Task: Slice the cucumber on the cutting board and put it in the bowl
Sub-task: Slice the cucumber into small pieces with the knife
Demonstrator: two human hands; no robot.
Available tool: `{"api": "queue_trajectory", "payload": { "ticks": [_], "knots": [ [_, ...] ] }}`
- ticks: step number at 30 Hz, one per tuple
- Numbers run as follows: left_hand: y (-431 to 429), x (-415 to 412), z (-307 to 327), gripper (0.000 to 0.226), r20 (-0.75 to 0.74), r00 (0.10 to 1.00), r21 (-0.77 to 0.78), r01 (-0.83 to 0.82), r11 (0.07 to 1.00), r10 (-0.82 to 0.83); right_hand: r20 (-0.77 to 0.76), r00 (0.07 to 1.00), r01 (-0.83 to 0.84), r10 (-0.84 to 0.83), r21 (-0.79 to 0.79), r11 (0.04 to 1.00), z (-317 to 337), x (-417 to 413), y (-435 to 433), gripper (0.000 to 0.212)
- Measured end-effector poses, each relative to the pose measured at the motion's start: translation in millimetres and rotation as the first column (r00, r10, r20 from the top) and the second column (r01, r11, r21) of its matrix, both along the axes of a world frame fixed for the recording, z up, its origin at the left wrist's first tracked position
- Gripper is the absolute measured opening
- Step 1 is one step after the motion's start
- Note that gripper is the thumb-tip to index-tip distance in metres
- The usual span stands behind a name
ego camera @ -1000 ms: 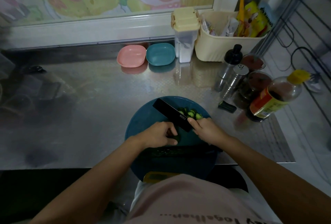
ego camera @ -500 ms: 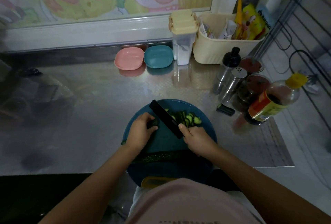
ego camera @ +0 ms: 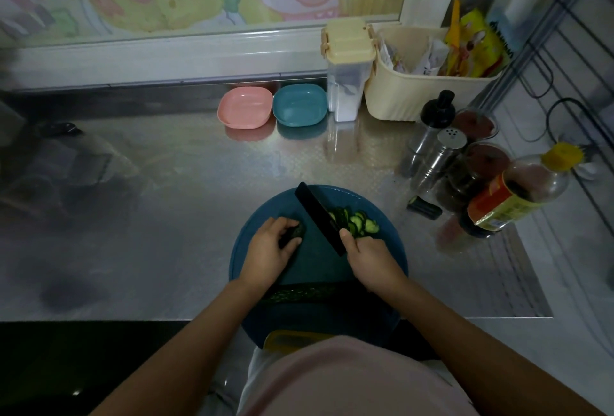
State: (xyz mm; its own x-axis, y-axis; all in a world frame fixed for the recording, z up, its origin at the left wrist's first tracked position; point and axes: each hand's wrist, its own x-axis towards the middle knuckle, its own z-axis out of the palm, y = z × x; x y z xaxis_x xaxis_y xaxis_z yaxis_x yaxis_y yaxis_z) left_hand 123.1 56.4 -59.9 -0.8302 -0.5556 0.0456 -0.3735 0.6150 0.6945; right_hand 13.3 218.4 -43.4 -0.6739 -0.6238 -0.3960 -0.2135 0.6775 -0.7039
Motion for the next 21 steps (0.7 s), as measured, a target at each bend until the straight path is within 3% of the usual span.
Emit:
{"api": "queue_trajectory", "payload": {
  "ticks": [10, 21],
  "knots": [
    [-4, 4, -6, 0.021, -0.038, 0.993, -0.124, 0.106, 0.987, -0.111, -0.119, 0.985, -0.124, 0.125, 0.016, 0.992, 8, 9, -11, 0.061],
    [-7, 2, -10, 0.017, -0.038, 0.995, -0.101, 0.092, 0.991, -0.096, -0.122, 0.985, -0.126, 0.126, 0.001, 0.992, 12, 11, -11, 0.060]
  ]
}}
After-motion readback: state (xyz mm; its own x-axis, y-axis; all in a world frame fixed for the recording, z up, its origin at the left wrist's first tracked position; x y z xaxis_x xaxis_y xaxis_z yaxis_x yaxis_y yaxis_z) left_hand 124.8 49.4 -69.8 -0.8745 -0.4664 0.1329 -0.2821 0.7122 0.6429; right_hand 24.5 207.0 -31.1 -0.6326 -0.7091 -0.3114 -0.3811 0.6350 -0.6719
